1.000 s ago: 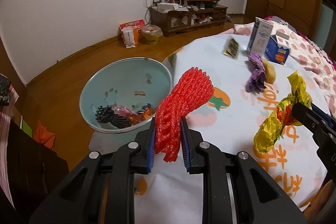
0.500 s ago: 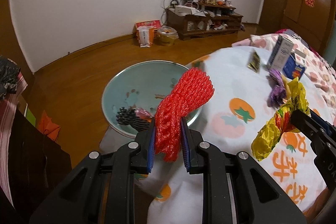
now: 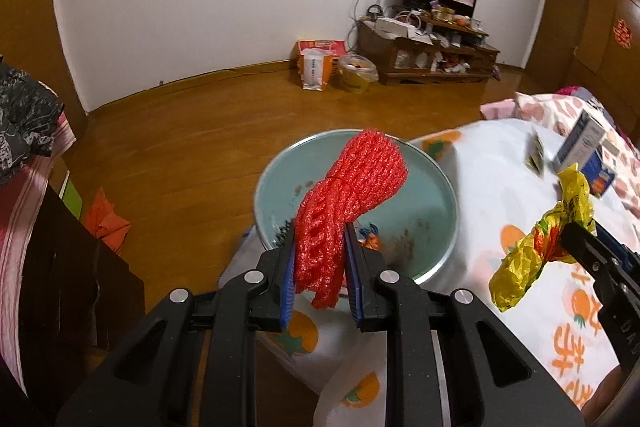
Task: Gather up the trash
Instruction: 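Carry the red mesh net and yellow wrapper over the blue bin and open both tools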
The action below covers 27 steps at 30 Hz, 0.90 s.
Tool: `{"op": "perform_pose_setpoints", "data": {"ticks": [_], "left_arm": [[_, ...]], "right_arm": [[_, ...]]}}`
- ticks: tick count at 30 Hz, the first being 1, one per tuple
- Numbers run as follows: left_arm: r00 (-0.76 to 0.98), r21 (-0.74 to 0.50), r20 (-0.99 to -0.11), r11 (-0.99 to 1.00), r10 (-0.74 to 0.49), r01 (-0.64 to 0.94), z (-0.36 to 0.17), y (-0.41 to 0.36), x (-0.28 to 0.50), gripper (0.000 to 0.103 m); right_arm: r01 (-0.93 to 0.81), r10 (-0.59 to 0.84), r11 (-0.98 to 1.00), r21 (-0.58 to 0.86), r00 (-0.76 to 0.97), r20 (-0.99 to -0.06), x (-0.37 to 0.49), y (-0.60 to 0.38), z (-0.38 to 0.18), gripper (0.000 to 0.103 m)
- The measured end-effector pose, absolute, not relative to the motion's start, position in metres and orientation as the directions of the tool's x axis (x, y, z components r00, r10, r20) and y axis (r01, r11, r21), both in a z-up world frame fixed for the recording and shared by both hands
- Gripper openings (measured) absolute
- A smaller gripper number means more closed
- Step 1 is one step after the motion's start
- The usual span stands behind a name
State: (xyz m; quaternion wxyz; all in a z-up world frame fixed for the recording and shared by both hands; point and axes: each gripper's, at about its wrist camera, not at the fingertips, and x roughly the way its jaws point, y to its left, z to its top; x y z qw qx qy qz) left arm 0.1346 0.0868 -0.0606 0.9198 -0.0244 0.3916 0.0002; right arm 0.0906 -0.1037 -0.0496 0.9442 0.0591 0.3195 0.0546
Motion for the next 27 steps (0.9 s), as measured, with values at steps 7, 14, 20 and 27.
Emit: {"op": "perform_pose_setpoints", "data": {"ticks": [7, 14, 20, 27], "left_arm": [[0.692, -0.037, -0.722, 0.998, 0.002, -0.041, -0.062, 0.091, 0.152, 0.021], [0.682, -0.036, -0.731, 0.998, 0.012, -0.056, -0.068, 0.094, 0.170, 0.021], [0.661, -0.030, -0.750, 0.998, 0.019, -0.062, -0.079, 0.091, 0.186, 0.021], [0.638, -0.027, -0.769, 0.997, 0.023, -0.069, -0.092, 0.090, 0.204, 0.021]], "right_arm": [[-0.097, 0.160, 0.986, 0.135, 0.782, -0.603, 0.118, -0.082, -0.052, 0.027], [-0.104, 0.156, 0.987, 0.120, 0.775, -0.612, 0.146, -0.071, -0.058, 0.027], [-0.109, 0.145, 0.989, 0.096, 0.767, -0.625, 0.167, -0.063, -0.067, 0.028], [-0.111, 0.140, 0.990, 0.086, 0.734, -0.665, 0.190, -0.059, -0.086, 0.028]]}}
